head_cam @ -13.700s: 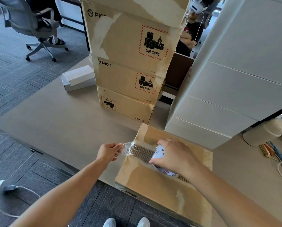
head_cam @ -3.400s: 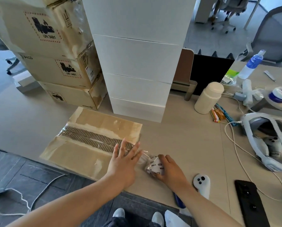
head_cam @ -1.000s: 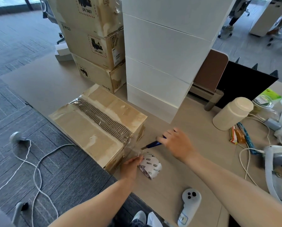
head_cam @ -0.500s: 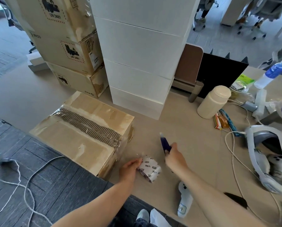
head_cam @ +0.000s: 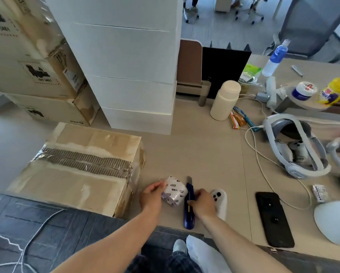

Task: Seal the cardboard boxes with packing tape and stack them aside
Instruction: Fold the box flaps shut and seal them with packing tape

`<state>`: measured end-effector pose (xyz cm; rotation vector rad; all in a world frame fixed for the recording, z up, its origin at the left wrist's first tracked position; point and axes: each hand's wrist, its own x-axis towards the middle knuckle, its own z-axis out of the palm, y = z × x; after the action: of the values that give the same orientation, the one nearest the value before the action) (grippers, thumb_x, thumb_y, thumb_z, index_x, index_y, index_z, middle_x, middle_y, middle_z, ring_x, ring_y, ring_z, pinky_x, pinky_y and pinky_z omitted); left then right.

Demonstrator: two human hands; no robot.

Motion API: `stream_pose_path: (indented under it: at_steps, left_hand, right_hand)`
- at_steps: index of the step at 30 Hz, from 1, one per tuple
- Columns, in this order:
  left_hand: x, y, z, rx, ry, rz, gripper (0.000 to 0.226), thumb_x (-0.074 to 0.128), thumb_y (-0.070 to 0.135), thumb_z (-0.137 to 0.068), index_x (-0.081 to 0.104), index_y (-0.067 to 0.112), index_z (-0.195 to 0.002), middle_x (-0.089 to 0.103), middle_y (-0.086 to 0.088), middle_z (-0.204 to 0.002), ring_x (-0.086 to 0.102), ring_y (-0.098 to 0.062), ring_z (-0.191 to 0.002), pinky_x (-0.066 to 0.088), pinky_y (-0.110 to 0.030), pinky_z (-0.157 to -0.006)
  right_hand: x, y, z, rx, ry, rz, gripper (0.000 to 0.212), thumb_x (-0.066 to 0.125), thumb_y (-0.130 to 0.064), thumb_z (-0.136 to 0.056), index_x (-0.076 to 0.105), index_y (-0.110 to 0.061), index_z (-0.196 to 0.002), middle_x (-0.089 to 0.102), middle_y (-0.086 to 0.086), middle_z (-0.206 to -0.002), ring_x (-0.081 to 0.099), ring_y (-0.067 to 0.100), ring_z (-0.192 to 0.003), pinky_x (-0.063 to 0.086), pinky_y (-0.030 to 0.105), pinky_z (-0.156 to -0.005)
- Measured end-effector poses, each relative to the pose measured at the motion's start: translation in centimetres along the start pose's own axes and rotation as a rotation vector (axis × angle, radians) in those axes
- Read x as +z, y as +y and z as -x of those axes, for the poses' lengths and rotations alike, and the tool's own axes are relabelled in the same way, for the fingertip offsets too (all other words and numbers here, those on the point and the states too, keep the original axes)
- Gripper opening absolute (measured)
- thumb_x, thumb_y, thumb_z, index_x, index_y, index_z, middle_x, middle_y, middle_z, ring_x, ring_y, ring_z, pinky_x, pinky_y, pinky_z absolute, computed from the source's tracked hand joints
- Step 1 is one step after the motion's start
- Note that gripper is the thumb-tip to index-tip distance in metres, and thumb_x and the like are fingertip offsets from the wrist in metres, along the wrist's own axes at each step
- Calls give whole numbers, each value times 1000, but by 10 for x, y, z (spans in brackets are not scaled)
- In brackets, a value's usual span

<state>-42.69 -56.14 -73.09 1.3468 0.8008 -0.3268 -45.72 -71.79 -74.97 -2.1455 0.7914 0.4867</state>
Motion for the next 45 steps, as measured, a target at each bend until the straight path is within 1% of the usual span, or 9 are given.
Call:
stream_pose_path:
  at_steps: [9, 14, 20, 23, 28, 32, 35, 39, 45]
  left_hand:
    - [9, 3, 1, 23, -53, 29, 13, 77, 10, -84, 72, 18, -93, 72, 6, -90, 62, -4, -79, 43, -13, -62]
    - [30, 24, 7, 38, -104, 134, 11, 72, 1, -86, 71, 6, -97, 71, -5, -87, 63, -14, -76, 52, -15, -60]
    - [64, 63, 6, 63, -290, 79, 2, 75, 3, -84, 73, 5, -83, 71, -17, -93, 65, -28, -85, 53, -46, -89]
    - [87, 78, 5, 161, -279, -31, 7, 79, 14, -82, 76, 11, -87, 75, -8, -91, 69, -20, -81, 56, -38, -85]
    - [119, 91, 12, 410, -168, -116, 14, 78, 29, -84, 78, 23, -97, 76, 8, -92, 69, -6, -92, 50, -22, -88]
    - [142, 104, 12, 536, -286, -83, 11, 78, 23, -84, 79, 20, -95, 76, 9, -88, 68, -1, -85, 51, -14, -84]
    - [153, 111, -3, 381, -238, 61, 5, 73, 12, -89, 75, 16, -88, 69, 6, -78, 59, -10, -74, 52, -27, -80]
    - [151, 109, -39, 304, -153, 69, 10, 72, 8, -89, 71, 15, -81, 62, 8, -57, 52, -13, -62, 49, -36, -79]
    - [157, 83, -39, 431, -188, -201, 16, 82, 16, -79, 78, 22, -93, 76, 12, -84, 69, 3, -79, 50, -9, -78]
  right_hand:
    - [-2, 9, 3, -62, 71, -75, 16, 61, -10, -88, 53, -16, -99, 58, -3, -96, 59, 19, -93, 40, 26, -74]
    - [-43, -13, 7, -382, -50, -120, 57, 75, -17, -72, 52, -25, -124, 49, -8, -122, 45, 10, -115, 36, 22, -97]
    - [-100, -40, 17, -504, -124, -220, 27, 75, -20, -85, 50, -16, -95, 58, -12, -83, 50, -5, -70, 39, 13, -68]
    - [-115, -48, 22, -548, -131, -261, 18, 68, -20, -91, 52, -20, -82, 57, -17, -65, 47, -4, -57, 37, 12, -58]
    - [-141, -63, 12, -536, -45, -244, 10, 62, -25, -95, 58, -29, -87, 64, -12, -78, 60, -6, -68, 41, 9, -60]
    - [-154, -52, -22, -364, 139, -54, 31, 55, -37, -97, 53, -17, -73, 54, -3, -67, 53, 15, -65, 33, 18, -51]
    - [-163, -53, -40, -366, 104, -73, 38, 58, -40, -94, 52, -14, -67, 50, -1, -61, 45, 12, -57, 29, 22, -50]
    - [-161, -49, -53, -416, -124, -116, 11, 63, -23, -91, 61, -14, -85, 63, -3, -77, 55, 9, -67, 40, 20, -59]
    - [-149, -59, -88, -223, 68, -49, 18, 67, -34, -88, 64, -18, -79, 65, -7, -75, 60, 6, -69, 41, 18, -53]
